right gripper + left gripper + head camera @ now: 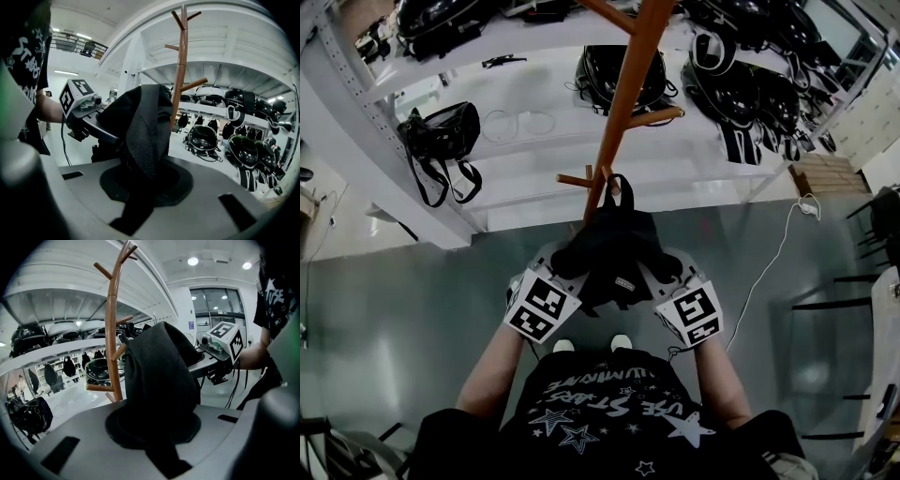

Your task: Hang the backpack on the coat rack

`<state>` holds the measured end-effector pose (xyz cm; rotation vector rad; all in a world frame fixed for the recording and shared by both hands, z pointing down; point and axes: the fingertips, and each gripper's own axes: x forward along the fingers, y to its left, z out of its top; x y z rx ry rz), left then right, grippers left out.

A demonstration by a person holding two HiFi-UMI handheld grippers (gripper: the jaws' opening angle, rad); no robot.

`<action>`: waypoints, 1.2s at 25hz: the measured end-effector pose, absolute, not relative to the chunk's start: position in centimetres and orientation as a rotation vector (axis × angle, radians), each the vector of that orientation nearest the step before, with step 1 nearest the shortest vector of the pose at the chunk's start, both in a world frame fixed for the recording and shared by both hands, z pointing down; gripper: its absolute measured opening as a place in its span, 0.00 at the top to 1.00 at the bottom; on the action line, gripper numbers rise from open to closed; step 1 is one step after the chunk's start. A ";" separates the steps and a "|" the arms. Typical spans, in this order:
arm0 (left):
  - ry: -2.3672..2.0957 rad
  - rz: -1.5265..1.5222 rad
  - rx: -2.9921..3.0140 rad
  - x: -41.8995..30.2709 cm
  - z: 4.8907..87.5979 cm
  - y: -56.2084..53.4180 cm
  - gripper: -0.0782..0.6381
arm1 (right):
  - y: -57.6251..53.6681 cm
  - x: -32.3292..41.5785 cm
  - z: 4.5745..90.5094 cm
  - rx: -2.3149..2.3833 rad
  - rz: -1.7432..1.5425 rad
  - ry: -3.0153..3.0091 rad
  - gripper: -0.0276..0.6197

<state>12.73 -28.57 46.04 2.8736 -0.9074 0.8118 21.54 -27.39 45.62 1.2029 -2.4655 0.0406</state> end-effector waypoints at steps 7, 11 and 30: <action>-0.928 0.864 2.839 12.7 46.8 -29.8 0.78 | -29.1 21.9 46.8 1.153 0.070 -2.501 0.86; -0.954 0.894 2.814 12.6 47.2 -30.8 0.78 | -30.3 21.9 47.4 1.122 0.087 -2.522 0.86; -0.995 0.930 2.687 11.8 50.9 -34.9 0.78 | -35.1 21.1 51.4 1.006 0.184 -2.539 0.86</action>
